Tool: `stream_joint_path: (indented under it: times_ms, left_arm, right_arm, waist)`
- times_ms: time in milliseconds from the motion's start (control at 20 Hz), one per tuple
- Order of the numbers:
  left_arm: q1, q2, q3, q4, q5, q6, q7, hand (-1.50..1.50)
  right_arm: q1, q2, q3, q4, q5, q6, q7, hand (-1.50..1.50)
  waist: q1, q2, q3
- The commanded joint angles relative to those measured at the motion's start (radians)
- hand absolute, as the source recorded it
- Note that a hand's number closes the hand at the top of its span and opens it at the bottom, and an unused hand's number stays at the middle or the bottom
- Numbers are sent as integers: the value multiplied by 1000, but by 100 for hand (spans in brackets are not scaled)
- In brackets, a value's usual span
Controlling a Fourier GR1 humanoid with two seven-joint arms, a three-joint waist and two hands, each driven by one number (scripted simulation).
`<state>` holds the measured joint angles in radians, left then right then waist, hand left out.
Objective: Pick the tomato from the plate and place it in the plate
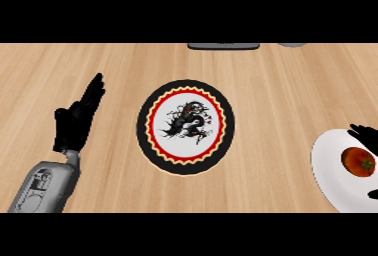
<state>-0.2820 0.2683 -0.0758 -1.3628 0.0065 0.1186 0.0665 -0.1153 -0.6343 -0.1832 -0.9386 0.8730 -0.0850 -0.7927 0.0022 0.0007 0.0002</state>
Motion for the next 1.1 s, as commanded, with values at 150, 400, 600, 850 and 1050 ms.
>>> stream_joint_path:
  times_ms: [150, 400, 600, 850, 1050]
  left_arm:
    - [68, 6, 37, -71, 8, -57, -11, 0]
    - [17, -39, 45, -89, -37, -30, 76, 0]
    - [46, -54, 31, -47, -70, -38, 14, 0]
    - [61, -18, 63, -74, -49, -55, 27, 0]
    - [46, -3, 87, -75, -45, -41, 61, 0]
  right_arm:
    - [-121, 24, -32, 135, 11, -89, -62, 150]
    - [-107, 21, -42, 125, 7, -109, -94, 150]
    - [-183, -11, -100, 320, -26, -181, -229, 150]
    - [-46, 148, -79, 80, -41, -158, 98, 150]
    - [50, 223, -115, 155, -6, -171, 384, 150]
  waist:
    - [6, 0, 0]
    - [-1, -1, 0]
    - [4, 1, 1]
    - [-21, -9, -4]
    - [-58, -15, -12]
